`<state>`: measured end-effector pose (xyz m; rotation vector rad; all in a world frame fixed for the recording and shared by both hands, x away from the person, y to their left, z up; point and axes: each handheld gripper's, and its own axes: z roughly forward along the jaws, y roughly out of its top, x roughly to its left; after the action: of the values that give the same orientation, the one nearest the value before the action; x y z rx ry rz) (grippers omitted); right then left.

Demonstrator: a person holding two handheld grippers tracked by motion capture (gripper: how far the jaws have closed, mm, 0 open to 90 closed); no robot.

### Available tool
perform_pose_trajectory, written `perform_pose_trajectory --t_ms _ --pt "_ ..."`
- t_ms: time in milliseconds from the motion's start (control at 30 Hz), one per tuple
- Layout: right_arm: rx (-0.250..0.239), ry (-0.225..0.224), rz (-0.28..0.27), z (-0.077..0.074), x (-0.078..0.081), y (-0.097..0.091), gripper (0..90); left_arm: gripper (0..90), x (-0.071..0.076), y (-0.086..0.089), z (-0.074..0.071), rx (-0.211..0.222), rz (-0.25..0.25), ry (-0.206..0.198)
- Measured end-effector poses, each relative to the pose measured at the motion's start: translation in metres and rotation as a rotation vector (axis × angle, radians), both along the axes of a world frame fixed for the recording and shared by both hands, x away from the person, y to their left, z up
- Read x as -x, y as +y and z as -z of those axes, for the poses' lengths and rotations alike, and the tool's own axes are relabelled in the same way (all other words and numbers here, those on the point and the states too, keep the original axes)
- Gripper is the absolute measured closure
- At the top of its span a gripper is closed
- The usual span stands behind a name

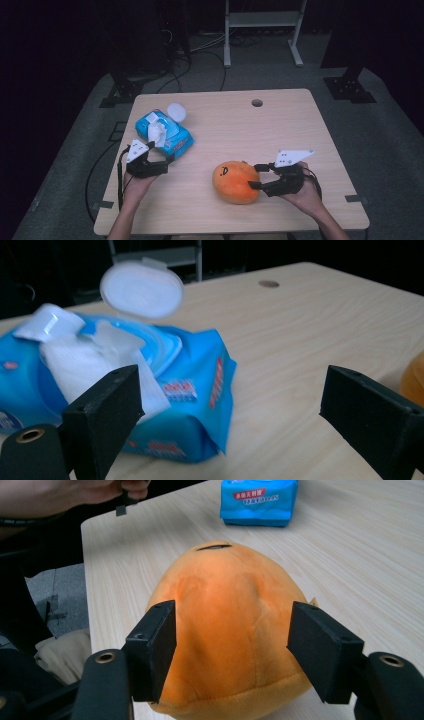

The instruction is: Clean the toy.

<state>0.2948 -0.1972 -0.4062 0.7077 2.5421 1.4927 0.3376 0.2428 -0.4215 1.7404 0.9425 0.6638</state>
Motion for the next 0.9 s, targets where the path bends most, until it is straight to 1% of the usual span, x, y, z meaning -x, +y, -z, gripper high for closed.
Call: perform_pose_trajectory --t_ms 33,67,100,133,167,200,300,333,367,400,433,467,500,533,633,667,700,733,833,900 --pt "0.004 0.002 0.002 0.001 -0.001 0.0 35.1 10.1 -0.004 0.004 -0.001 0.005 -0.006 -0.016" --pt "0.003 0.004 0.002 0.002 -0.002 0.0 35.3 10.1 -0.004 0.004 -0.001 0.005 -0.006 -0.016" --pt "0.008 0.006 0.002 0.003 -0.003 0.001 35.4 10.1 -0.011 0.009 -0.002 0.0 -0.021 -0.025" --pt "0.008 0.006 0.002 0.003 -0.003 0.001 35.4 10.2 -0.011 0.009 -0.002 0.0 -0.021 -0.025" --pt "0.009 0.011 0.002 0.004 -0.005 0.002 35.4 10.3 -0.017 0.013 -0.001 -0.009 -0.029 -0.024" --pt "0.006 0.016 0.001 0.005 -0.006 0.003 35.4 11.1 -0.021 0.015 0.0 -0.008 -0.035 -0.024" --pt "0.004 0.025 -0.002 0.007 -0.007 0.003 35.5 11.9 -0.032 0.019 0.003 0.003 -0.057 -0.012" --pt "0.003 0.026 -0.003 0.008 -0.008 0.004 35.5 11.9 -0.032 0.019 0.003 0.003 -0.057 -0.012" --pt "0.002 0.025 -0.003 0.008 -0.008 0.004 35.5 12.8 -0.038 0.02 0.005 -0.005 -0.067 -0.007" --pt "0.002 0.025 -0.003 0.008 -0.008 0.004 35.5 13.1 -0.038 0.02 0.005 -0.005 -0.067 -0.007" --pt "-0.001 0.034 -0.003 0.009 -0.008 0.004 35.5 13.2 -0.046 0.021 0.007 -0.007 -0.08 0.003" --pt "-0.004 0.034 -0.003 0.009 -0.008 0.004 35.5 13.3 -0.046 0.021 0.007 -0.007 -0.08 0.003" --pt "-0.004 0.034 -0.005 0.009 -0.008 0.003 35.5 13.3 -0.052 0.022 0.01 -0.015 -0.112 0.002" --pt "-0.003 0.034 -0.007 0.01 -0.008 0.003 35.4 13.4 -0.055 0.022 0.011 -0.026 -0.118 0.01" --pt "-0.005 0.041 -0.012 0.011 -0.008 0.002 35.5 21.1 -0.061 0.023 0.017 -0.051 -0.136 0.021" --pt "-0.005 0.041 -0.012 0.011 -0.008 0.002 35.5 23.2 -0.061 0.023 0.017 -0.051 -0.136 0.021" --pt "-0.007 0.042 -0.014 0.012 -0.008 0.001 35.4 25.6 -0.064 0.023 0.021 -0.058 -0.145 0.04" --pt "-0.007 0.044 -0.013 0.012 -0.008 0.001 35.5 28.4 -0.065 0.023 0.023 -0.066 -0.153 0.04" --pt "-0.01 0.048 -0.014 0.012 -0.008 0.0 35.5 36.0 -0.067 0.024 0.026 -0.073 -0.169 0.061" --pt "-0.008 0.048 -0.017 0.013 -0.008 0.001 35.5 42.0 -0.067 0.025 0.028 -0.074 -0.172 0.06"
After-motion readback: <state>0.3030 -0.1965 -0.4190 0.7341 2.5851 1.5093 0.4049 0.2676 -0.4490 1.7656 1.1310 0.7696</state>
